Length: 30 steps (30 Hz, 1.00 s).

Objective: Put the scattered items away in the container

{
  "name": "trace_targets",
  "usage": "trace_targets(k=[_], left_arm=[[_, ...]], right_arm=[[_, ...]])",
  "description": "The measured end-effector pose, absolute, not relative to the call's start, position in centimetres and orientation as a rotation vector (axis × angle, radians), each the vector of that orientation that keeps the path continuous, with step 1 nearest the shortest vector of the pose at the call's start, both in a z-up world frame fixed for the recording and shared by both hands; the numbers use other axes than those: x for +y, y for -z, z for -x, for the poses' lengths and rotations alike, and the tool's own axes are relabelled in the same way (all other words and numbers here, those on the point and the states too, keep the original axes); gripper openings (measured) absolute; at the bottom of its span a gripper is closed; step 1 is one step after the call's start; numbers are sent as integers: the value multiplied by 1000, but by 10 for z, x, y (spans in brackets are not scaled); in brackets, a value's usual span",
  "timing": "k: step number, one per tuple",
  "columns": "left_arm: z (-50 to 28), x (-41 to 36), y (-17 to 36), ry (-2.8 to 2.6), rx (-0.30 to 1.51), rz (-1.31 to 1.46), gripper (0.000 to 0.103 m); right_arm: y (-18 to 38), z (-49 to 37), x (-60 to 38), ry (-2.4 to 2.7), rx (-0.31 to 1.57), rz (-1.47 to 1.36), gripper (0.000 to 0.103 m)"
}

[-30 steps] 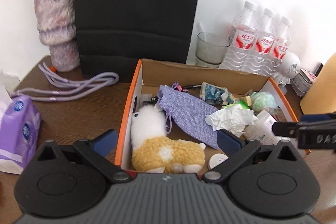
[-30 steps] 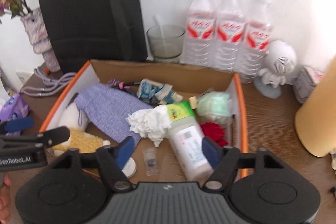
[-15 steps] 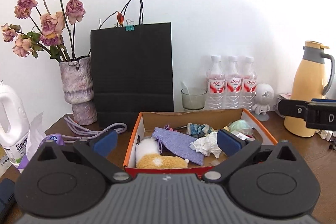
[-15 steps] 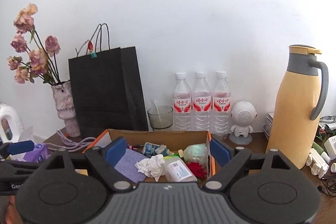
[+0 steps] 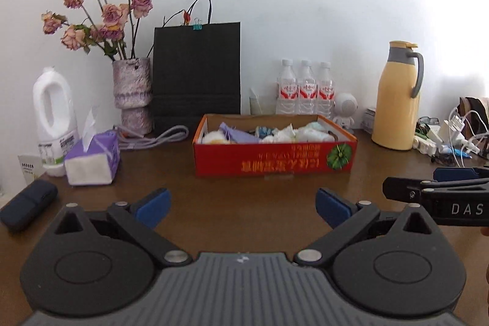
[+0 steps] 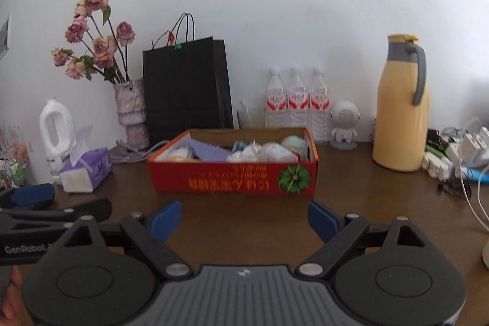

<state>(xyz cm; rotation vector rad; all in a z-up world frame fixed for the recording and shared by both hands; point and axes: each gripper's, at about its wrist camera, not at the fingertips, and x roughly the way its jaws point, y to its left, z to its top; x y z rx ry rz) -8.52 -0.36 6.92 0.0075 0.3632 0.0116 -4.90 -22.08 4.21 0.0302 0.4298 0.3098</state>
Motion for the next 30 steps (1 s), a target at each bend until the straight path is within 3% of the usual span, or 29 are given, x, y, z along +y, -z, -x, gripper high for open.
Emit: trace_targets(k=[8,21,26,30], left_arm=[[150,12,-38,-11,471,18,103],[51,12,-3,-32,707,45,103],[39,16,1,-35,716,22,103],[26,12,2,-52,711,-2,103]], right_arm=[[-7,130,-236,-314,522,-6,92],[25,23,-208,-185,678,-21,92],[30,10,-200,-182,693,20,93],[30,2,-193,-178,701,52,99]])
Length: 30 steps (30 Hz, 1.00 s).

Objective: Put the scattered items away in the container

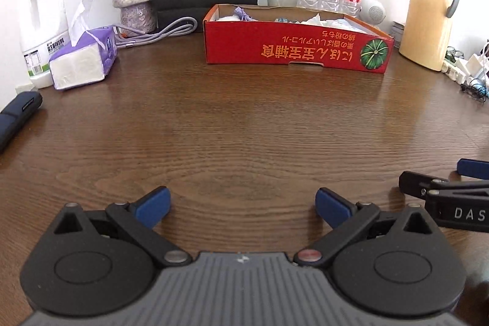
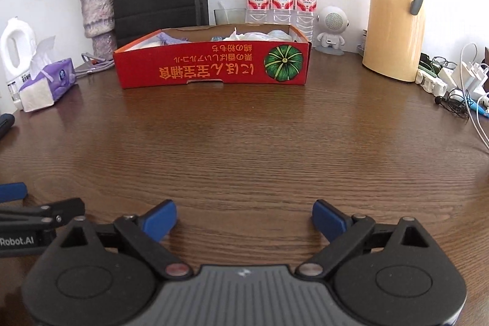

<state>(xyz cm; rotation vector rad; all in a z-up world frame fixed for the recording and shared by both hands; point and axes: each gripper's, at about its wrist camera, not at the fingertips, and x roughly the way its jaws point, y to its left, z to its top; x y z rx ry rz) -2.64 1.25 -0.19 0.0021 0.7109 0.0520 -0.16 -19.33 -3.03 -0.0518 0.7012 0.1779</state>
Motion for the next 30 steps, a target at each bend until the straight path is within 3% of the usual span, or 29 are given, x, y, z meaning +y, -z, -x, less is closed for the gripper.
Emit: trace_targets(k=[30], left_arm=[[15,12,3,-38,706,0,103]], right_arm=[[31,-6,-188,-218,706,56,103]])
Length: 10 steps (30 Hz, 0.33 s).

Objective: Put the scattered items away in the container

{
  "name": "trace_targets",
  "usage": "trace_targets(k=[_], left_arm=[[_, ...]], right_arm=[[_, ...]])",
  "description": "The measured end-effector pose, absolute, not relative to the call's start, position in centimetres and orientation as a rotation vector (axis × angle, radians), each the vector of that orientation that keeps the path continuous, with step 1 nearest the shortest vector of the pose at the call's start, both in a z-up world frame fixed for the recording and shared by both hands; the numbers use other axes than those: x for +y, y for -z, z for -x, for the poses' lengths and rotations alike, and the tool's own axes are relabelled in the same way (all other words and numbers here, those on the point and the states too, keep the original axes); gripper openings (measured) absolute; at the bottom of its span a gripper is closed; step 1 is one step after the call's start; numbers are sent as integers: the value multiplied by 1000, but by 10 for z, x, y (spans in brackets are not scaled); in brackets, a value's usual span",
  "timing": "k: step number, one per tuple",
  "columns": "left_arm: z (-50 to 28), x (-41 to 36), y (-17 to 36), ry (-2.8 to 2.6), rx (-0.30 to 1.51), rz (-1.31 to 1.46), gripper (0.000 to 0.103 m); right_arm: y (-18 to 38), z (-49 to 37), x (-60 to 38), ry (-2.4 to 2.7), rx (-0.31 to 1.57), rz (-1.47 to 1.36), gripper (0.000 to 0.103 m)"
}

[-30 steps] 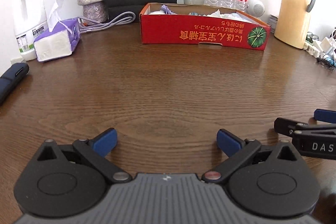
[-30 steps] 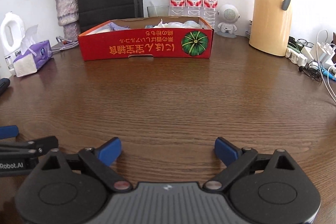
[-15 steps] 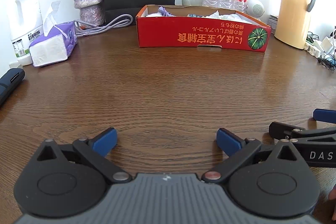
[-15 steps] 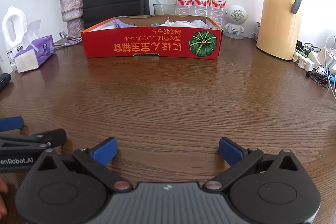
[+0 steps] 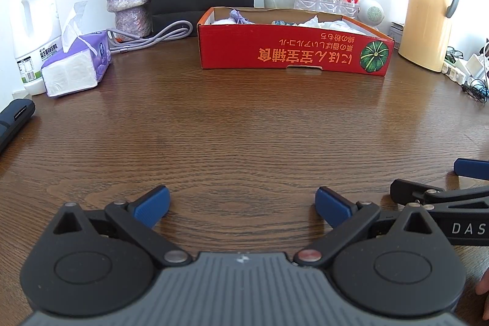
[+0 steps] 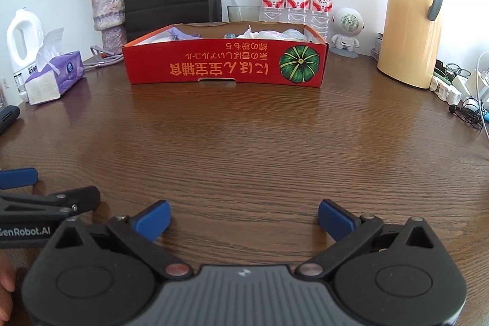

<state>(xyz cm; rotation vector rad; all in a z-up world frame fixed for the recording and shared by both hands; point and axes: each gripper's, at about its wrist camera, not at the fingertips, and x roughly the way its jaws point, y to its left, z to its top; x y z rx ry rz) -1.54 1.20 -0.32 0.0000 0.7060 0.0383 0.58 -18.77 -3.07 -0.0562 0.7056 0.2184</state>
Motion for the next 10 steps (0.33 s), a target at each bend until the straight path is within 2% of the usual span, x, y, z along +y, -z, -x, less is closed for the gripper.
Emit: trace_targets(k=[10], left_arm=[[15,12,3,-38,706,1,103]], right_arm=[[30,-5,-187,-215,705,59,103]])
